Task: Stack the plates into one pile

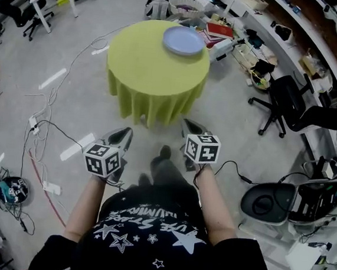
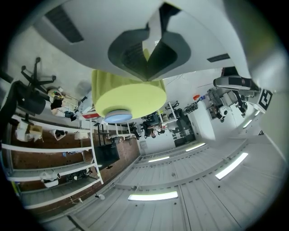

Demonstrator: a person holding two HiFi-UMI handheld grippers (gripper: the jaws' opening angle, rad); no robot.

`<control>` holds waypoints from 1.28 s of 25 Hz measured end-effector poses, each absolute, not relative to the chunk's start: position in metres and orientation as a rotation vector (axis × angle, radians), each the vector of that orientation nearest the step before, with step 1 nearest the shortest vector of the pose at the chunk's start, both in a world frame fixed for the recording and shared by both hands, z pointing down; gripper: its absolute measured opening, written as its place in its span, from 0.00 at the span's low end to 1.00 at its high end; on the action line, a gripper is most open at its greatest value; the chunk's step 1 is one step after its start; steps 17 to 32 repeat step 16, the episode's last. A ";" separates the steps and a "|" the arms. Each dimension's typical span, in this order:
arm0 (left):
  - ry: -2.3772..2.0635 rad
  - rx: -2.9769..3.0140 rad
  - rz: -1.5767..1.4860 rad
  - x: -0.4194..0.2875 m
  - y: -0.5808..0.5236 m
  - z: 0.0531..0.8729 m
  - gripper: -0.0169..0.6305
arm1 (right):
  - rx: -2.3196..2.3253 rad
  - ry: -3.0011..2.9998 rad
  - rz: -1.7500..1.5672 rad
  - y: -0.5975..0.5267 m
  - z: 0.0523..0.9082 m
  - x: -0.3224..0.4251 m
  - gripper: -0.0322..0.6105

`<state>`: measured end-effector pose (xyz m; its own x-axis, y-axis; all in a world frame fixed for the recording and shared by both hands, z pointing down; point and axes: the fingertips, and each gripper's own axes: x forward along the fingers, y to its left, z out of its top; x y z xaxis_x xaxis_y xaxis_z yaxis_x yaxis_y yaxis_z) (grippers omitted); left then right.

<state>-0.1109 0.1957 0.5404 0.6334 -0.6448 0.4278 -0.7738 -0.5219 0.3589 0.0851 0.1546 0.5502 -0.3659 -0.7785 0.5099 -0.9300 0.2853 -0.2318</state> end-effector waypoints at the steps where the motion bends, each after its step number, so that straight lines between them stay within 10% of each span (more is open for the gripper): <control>1: -1.106 2.339 0.331 -0.110 0.197 0.540 0.06 | 1.558 -2.262 0.719 0.157 0.549 0.085 0.07; 32: -1.116 2.334 0.310 -0.086 0.216 0.537 0.06 | 1.546 -2.267 0.704 0.183 0.542 0.107 0.07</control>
